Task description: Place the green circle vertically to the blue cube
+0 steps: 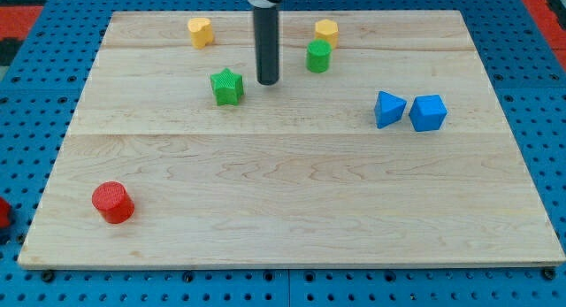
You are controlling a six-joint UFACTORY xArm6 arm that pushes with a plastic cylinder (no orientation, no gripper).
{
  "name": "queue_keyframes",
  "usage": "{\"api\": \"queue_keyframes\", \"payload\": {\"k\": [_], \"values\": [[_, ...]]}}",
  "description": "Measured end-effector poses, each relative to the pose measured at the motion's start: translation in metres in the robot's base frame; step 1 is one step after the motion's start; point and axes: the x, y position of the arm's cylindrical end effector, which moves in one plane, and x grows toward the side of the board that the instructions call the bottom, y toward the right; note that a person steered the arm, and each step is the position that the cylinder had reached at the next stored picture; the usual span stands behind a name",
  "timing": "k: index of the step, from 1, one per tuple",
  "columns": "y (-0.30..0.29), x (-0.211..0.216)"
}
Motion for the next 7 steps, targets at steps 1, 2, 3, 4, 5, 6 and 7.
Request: {"api": "queue_keyframes", "payload": {"k": [1,2,3,4,5,6,7], "values": [[0.054,-0.028],[0.091,-0.034],[0.096,-0.033],[0.116,-0.03],[0.18,-0.03],[0.216,-0.03],[0.24,-0.039]]}}
